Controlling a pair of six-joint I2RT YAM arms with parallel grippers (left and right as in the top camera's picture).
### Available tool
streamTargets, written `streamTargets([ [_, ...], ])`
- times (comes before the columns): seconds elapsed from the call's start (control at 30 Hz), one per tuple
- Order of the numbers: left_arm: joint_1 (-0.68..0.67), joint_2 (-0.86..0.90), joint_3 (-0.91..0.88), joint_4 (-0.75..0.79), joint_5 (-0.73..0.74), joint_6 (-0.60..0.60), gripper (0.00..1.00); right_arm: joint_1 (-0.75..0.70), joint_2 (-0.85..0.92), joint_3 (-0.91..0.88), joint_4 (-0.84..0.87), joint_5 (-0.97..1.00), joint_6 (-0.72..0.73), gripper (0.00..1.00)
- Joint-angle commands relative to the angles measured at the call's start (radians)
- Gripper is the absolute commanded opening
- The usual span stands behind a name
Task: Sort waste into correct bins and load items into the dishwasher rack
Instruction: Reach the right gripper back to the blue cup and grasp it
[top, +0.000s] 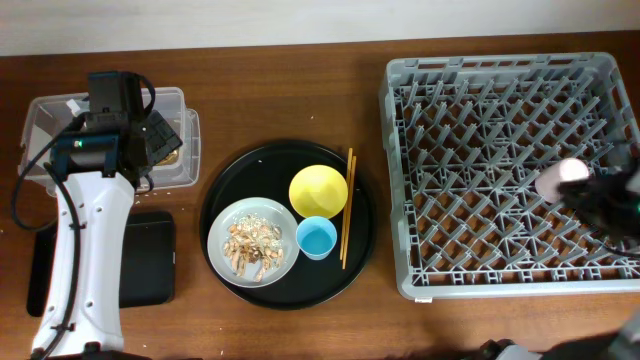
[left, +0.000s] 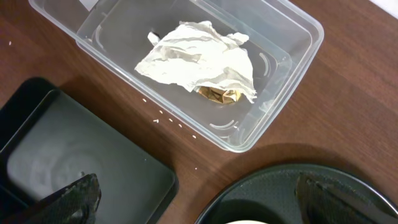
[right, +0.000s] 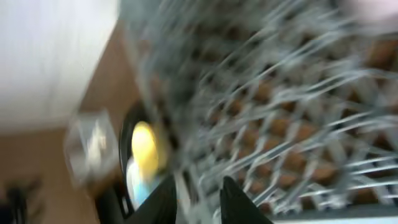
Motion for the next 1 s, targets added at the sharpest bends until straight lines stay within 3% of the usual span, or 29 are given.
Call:
streamTargets([
  [0.0,0.002,0.005,0.0,-0.001,0.0,-0.013,0.99,0.288,-0.098,0.003,-0.031,-0.043,-0.189,0.38],
  [0.03,0.002,0.005,0.0,-0.001,0.0,-0.013,0.99,0.416,-0.109,0.003,-0.02,-0.043,-0.206,0.4],
  [0.07,0.002,0.005,0.0,-0.001,0.0,-0.013,0.99,0.615,-0.101,0.002,0.022,-0.042,-0.195,0.66],
  [0.1,0.002,0.005,0.0,-0.001,0.0,-0.013,0.99,0.732,-0.087,0.002,0.062,-0.035,-0.136,0.75],
  [0.2,0.002,0.005,0.0,-0.001,0.0,-0.013,0.99,1.119,-0.006,0.002,0.248,0.033,-0.053,0.75],
  [0.33,0.002,0.005,0.0,-0.001,0.0,-0.013,0.99,1.411,0.107,0.002,0.46,0.587,0.365,0.73],
  [0.43,0.002,0.005,0.0,-0.001,0.0,-0.013,0.99,1.477,0.184,0.002,0.581,0.652,0.529,0.61],
  [0.53,0.002,0.005,0.0,-0.001,0.0,-0.013,0.99,1.509,0.264,0.002,0.643,0.653,0.596,0.59],
  [0.6,0.002,0.005,0.0,-0.001,0.0,-0.013,0.99,1.559,0.34,0.002,0.678,0.657,0.621,0.5],
  [0.7,0.002,0.005,0.0,-0.001,0.0,-0.013,0.99,1.628,0.377,0.003,0.695,0.759,0.661,0.5],
  [0.83,0.002,0.005,0.0,-0.001,0.0,-0.013,0.99,1.637,0.377,0.005,0.598,0.845,0.713,0.5],
  [0.97,0.002,0.005,0.0,-0.001,0.0,-0.013,0.99,1.662,0.378,0.005,0.568,0.829,0.731,0.5],
])
